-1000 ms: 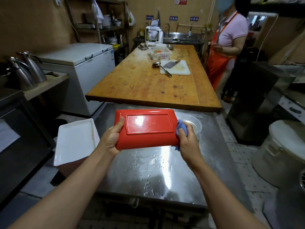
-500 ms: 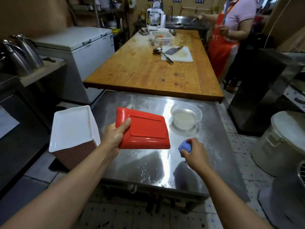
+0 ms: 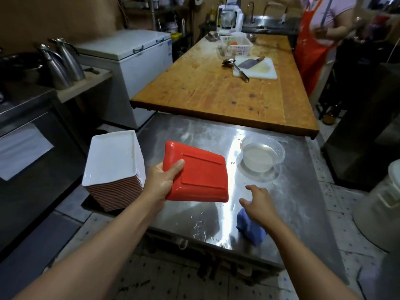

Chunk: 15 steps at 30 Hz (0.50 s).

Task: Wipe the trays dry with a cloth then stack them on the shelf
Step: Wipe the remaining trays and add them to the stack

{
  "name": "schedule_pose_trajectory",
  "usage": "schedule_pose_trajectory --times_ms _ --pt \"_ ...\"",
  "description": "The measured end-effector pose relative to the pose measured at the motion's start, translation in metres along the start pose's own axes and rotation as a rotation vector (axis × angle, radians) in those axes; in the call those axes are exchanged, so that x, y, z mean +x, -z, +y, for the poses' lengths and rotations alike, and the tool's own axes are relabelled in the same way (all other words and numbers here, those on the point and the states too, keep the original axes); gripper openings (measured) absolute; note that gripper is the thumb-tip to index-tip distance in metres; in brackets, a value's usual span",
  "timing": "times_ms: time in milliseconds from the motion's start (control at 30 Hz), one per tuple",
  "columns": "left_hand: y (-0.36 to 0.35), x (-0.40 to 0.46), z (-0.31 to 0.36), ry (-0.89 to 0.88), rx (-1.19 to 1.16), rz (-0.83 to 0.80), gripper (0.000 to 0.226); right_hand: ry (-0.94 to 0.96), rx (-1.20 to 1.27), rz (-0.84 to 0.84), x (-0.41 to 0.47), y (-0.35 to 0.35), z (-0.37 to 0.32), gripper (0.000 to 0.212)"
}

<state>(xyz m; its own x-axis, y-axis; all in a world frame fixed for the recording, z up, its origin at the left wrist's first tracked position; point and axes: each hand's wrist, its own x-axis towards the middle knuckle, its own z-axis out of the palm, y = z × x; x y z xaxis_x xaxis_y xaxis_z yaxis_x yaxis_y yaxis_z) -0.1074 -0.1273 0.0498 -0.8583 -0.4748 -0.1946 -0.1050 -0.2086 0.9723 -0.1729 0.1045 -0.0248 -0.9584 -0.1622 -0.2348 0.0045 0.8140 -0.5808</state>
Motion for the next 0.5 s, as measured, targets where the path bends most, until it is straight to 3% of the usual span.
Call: schedule_pose_trajectory --times_ms 167,267,367,433,500 --pt "0.002 -0.016 0.025 -0.430 0.536 0.006 0.017 0.108 0.232 0.020 0.002 0.021 -0.057 0.044" --pt "0.006 -0.033 0.037 -0.706 0.939 0.020 0.013 0.106 0.473 -0.014 -0.002 0.029 -0.091 0.034" --pt "0.016 -0.047 0.042 -1.039 1.292 0.063 0.019 0.092 0.644 -0.067 -0.005 0.035 -0.120 0.046" --pt "0.025 -0.054 0.043 -1.141 1.465 0.062 0.022 0.067 0.718 -0.115 -0.006 0.037 -0.136 0.049" --pt "0.035 -0.058 0.043 -1.142 1.592 0.074 0.003 0.071 0.697 -0.213 -0.007 0.037 -0.149 0.048"
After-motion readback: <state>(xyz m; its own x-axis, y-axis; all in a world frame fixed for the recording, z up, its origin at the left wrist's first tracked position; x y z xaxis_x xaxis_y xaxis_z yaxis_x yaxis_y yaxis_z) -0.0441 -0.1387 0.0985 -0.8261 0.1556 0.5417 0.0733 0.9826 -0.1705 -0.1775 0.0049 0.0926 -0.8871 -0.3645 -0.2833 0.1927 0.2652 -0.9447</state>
